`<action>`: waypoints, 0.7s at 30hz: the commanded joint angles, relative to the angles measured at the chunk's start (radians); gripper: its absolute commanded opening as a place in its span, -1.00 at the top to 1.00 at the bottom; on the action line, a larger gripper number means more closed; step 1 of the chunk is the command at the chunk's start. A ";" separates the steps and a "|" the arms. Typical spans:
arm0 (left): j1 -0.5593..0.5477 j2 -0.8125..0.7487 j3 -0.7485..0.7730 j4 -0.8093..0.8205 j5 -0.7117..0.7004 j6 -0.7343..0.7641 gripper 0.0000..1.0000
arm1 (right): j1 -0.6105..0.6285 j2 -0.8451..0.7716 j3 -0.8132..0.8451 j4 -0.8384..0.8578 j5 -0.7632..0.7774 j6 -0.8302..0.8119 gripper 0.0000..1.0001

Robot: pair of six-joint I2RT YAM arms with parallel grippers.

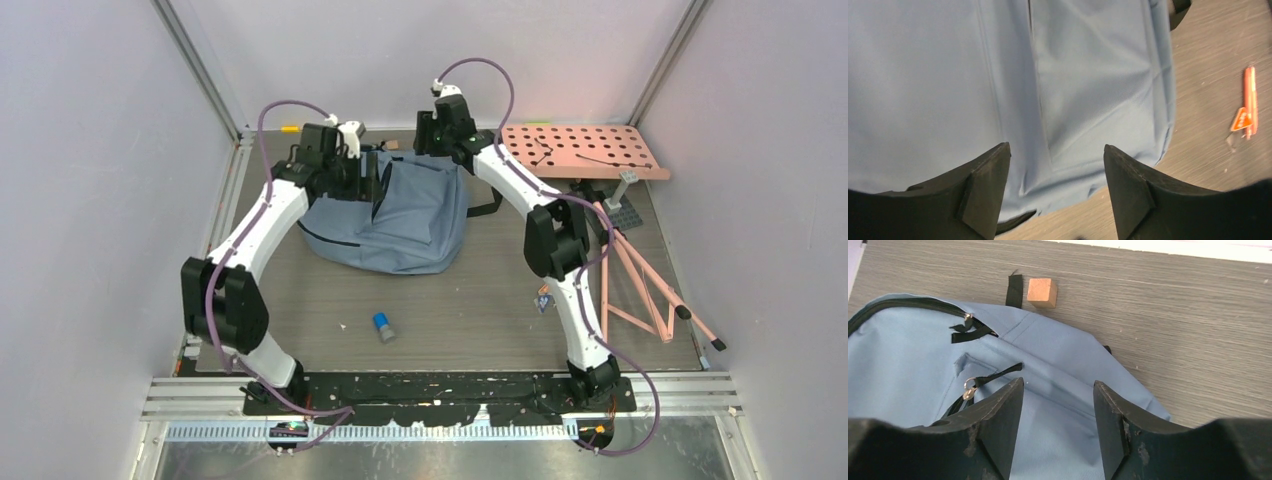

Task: Pack the student bag
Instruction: Unzip the student bag at the center of the board.

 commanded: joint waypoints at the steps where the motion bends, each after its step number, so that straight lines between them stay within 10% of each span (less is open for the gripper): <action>1: 0.006 0.124 0.131 -0.034 0.070 -0.076 -0.46 | 0.013 -0.181 -0.046 0.058 0.004 -0.039 -0.20; 14: 0.005 0.345 0.275 -0.178 -0.108 0.015 -0.44 | 0.017 -0.313 -0.194 0.006 0.009 -0.066 -0.17; 21: 0.010 0.309 0.222 -0.191 -0.143 0.028 -0.03 | 0.069 -0.326 -0.220 -0.039 0.020 -0.019 -0.11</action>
